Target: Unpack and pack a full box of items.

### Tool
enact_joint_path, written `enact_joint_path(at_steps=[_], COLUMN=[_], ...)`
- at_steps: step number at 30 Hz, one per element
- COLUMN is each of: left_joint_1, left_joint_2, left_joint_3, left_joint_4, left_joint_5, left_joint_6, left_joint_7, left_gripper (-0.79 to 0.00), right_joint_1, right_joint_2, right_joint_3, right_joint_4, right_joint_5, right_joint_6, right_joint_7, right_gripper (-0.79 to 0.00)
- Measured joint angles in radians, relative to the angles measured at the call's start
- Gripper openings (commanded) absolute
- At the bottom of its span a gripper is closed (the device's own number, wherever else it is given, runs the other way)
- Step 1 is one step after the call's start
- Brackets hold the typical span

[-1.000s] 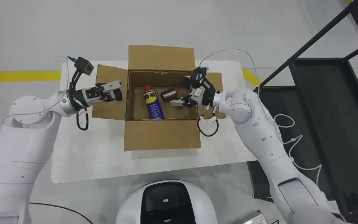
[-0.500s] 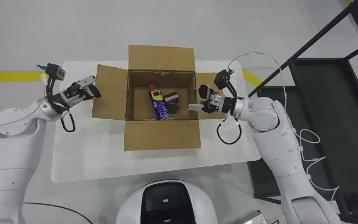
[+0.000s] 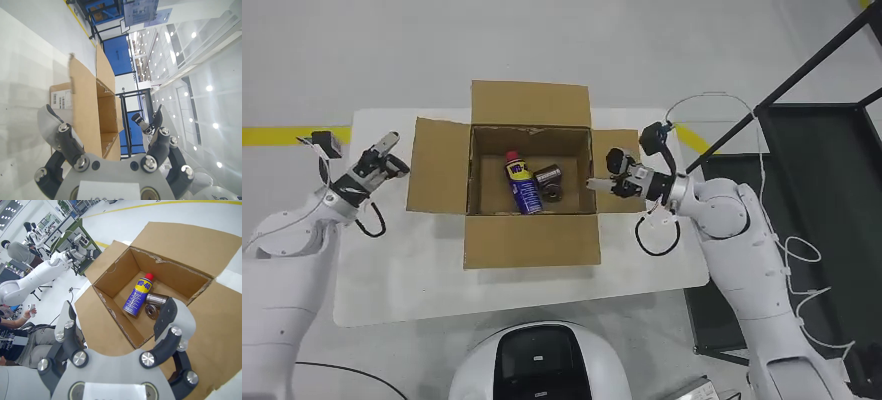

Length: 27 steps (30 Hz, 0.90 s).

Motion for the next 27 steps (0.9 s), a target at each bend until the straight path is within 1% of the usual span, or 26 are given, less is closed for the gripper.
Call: enact_joint_path(at_steps=[3,6,8,11,15,19,22,24,27], left_joint_1=[0.01,0.02,0.022,0.013,-0.006,-0.027,-0.053,-0.07,-0.099], left_joint_2=[0.004,0.008,0.007,-0.002,-0.022,-0.049,-0.065,-0.076,-0.088], left_joint_3=[-0.027,-0.043,-0.035,-0.002,0.045,0.088,0.12,0.136,0.161], left_joint_4=[-0.011,-0.019,-0.019,-0.005,0.042,0.081,0.086,0.081,0.069], left_joint_5=[0.003,0.023,0.034,0.036,0.017,-0.086,-0.123,-0.158,-0.177], left_joint_6=[-0.022,0.001,0.028,0.057,0.069,0.054,0.035,0.026,0.021], left_joint_7=[0.023,0.02,0.007,-0.005,0.017,0.012,-0.012,-0.037,-0.077], left_gripper=[0.0,0.0,0.0,0.0,0.0,0.0,0.0,0.0,0.0], right_joint_1=[-0.028,-0.06,-0.073,-0.082,-0.087,-0.077,-0.054,-0.035,-0.017], right_joint_2=[0.013,0.022,0.027,0.032,0.036,0.037,0.031,0.028,0.027], right_joint_3=[0.056,0.101,0.124,0.144,0.156,0.132,0.091,0.07,0.056], right_joint_4=[-0.008,0.008,0.042,0.098,0.158,0.216,0.269,0.3,0.292], right_joint_5=[-0.004,-0.013,-0.01,0.02,0.045,0.078,0.156,0.255,0.347], right_joint_6=[0.019,0.082,0.125,0.144,0.135,0.143,0.13,0.1,0.037], right_joint_7=[0.014,0.009,0.013,0.009,-0.008,0.008,0.047,0.078,0.115], right_gripper=[0.0,0.0,0.0,0.0,0.0,0.0,0.0,0.0,0.0])
